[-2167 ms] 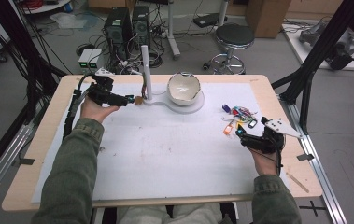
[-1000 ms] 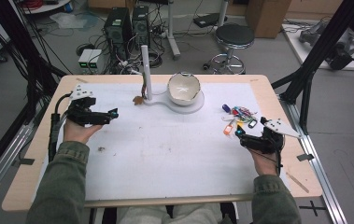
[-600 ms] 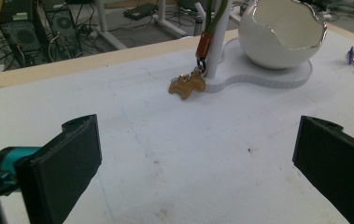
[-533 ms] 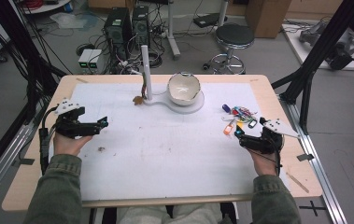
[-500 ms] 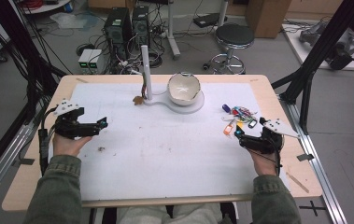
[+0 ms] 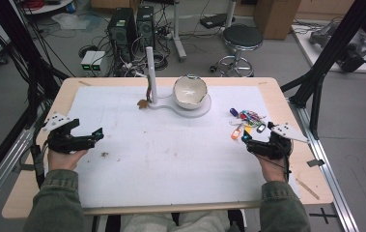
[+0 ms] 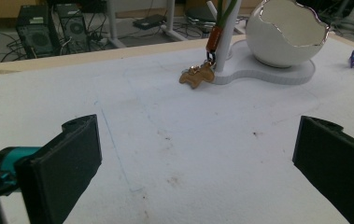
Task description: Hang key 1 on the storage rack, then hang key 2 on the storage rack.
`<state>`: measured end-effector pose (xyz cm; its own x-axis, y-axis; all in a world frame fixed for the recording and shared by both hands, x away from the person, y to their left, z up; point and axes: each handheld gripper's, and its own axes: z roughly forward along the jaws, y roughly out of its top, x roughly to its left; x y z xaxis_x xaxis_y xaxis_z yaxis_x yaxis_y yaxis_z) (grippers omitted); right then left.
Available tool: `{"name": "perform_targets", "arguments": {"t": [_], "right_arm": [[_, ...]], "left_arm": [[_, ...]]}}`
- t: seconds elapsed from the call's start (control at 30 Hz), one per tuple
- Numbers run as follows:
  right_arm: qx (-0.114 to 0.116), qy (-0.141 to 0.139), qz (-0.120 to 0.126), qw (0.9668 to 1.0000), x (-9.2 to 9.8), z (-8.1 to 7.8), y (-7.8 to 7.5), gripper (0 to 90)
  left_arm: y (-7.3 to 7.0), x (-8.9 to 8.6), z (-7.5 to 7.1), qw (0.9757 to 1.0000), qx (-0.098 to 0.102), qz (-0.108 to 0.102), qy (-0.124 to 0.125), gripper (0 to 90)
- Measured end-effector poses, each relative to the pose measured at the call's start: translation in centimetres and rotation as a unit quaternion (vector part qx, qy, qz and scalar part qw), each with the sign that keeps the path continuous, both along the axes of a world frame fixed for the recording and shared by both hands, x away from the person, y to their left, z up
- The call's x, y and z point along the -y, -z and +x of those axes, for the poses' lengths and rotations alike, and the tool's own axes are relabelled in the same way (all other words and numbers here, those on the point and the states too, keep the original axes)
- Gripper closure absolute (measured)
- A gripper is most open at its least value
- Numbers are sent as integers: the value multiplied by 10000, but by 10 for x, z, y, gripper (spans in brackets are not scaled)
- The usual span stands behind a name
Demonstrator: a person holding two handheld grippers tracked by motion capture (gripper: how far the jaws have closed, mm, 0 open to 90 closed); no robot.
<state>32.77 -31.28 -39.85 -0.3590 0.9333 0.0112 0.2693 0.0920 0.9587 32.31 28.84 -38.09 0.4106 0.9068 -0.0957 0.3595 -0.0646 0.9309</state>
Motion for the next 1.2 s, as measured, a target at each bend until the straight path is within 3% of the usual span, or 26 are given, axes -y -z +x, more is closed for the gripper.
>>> {"name": "perform_targets", "arguments": {"t": [0.33, 0.53, 0.87, 1.03, 1.2], "right_arm": [[8, 13, 31, 10000, 1, 0, 0, 4], [-7, 8, 37, 10000, 1, 1, 0, 4], [-39, -61, 22, 10000, 2, 4, -5, 4], [-61, -138, -53, 9999, 2, 10, -9, 4], [-188, -231, -237, 9993, -2, 17, -11, 4]], "left_arm": [[10, -9, -12, 9998, 145, 3, -97, 17], [17, -12, -18, 9995, 275, -123, -101, 17], [27, -16, -23, 9996, 211, -126, -166, 17], [32, -17, -22, 9998, 37, -124, -120, 17], [34, -16, -22, 9999, -2, -54, -95, 17]]}}
